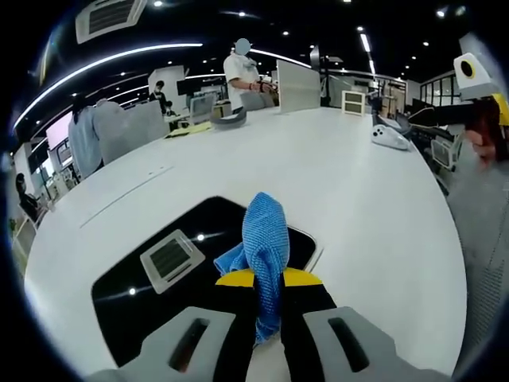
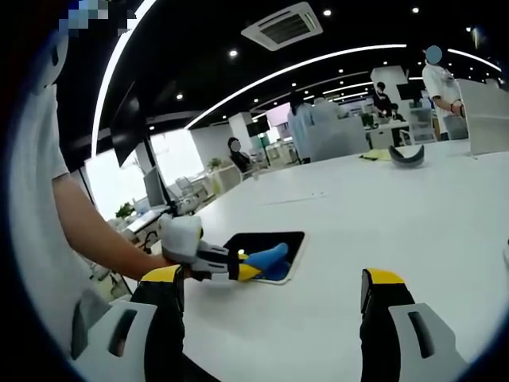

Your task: Wipe the mirror surface with the cleaning cloth until all visible marks leave the cleaned area.

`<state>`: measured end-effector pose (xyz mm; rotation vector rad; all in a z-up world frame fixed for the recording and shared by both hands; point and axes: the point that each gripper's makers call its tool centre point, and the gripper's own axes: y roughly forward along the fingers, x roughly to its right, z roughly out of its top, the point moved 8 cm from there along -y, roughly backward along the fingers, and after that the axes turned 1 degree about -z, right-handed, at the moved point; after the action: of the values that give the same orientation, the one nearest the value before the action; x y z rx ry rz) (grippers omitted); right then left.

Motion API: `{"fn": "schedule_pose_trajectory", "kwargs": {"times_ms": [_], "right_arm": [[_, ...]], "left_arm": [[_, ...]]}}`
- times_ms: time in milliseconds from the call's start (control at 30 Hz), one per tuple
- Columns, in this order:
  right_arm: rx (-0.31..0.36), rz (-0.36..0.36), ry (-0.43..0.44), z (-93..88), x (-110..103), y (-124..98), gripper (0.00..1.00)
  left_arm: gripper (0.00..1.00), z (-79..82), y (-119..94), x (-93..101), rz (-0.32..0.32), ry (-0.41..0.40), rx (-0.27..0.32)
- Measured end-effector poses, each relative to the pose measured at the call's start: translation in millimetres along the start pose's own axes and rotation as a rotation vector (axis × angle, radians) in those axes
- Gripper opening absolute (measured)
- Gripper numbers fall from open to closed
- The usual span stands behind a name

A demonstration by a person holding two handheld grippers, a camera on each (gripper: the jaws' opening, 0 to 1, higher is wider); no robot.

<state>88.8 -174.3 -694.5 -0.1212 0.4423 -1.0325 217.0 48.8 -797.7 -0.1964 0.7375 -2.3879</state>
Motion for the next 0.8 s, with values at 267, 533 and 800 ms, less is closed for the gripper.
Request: {"fn": "schedule_pose_trajectory", "kwargs": {"times_ms": [267,533,800], "right_arm": [[0.003,-0.002,0.004,0.7,0,0,0.92],[0.0,-0.003,0.007,-0.1,1,0,0.92],[0.006,-0.009,0.01,0.5,3,0,0.92]], "left_arm": [[0.07,1.9,4,3.7,-0.01,-0.004,0.006],[0.07,6.5,11,11.7,-0.028,0.005,0.012],[0.07,11.4,17,17.8,-0.042,0.0,0.011]]}}
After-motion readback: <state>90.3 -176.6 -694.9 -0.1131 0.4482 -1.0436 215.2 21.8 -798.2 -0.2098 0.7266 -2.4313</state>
